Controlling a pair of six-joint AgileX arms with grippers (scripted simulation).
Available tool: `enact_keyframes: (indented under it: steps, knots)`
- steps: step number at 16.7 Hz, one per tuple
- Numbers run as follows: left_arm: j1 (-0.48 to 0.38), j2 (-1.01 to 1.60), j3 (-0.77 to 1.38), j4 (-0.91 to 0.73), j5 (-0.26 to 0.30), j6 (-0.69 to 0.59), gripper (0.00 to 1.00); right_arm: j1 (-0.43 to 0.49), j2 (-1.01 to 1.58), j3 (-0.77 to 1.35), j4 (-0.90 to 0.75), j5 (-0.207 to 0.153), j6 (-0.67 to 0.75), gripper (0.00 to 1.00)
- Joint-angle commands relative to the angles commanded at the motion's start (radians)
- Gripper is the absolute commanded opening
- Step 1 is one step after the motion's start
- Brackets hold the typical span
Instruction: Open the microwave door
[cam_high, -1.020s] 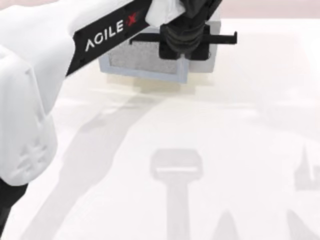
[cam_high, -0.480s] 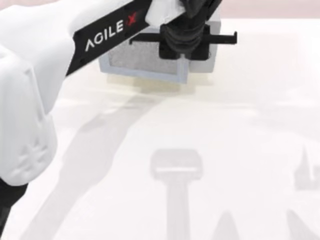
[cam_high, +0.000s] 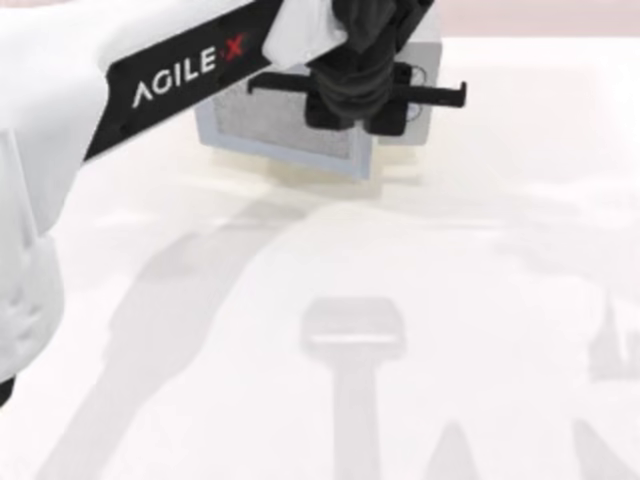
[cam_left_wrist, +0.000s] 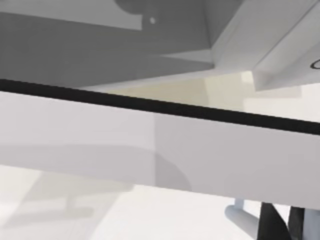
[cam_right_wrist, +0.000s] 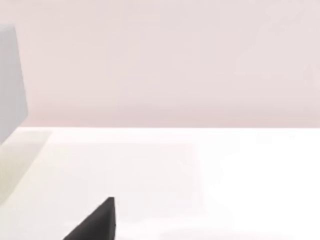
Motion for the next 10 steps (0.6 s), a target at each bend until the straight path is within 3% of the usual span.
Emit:
enact_keyframes:
  steps: [10]
  knots:
    - [0.000,-0.005,-0.007,0.004,0.003,0.004,0.00,0.000,0.000,0.000,0.000,0.000,0.000,1.00]
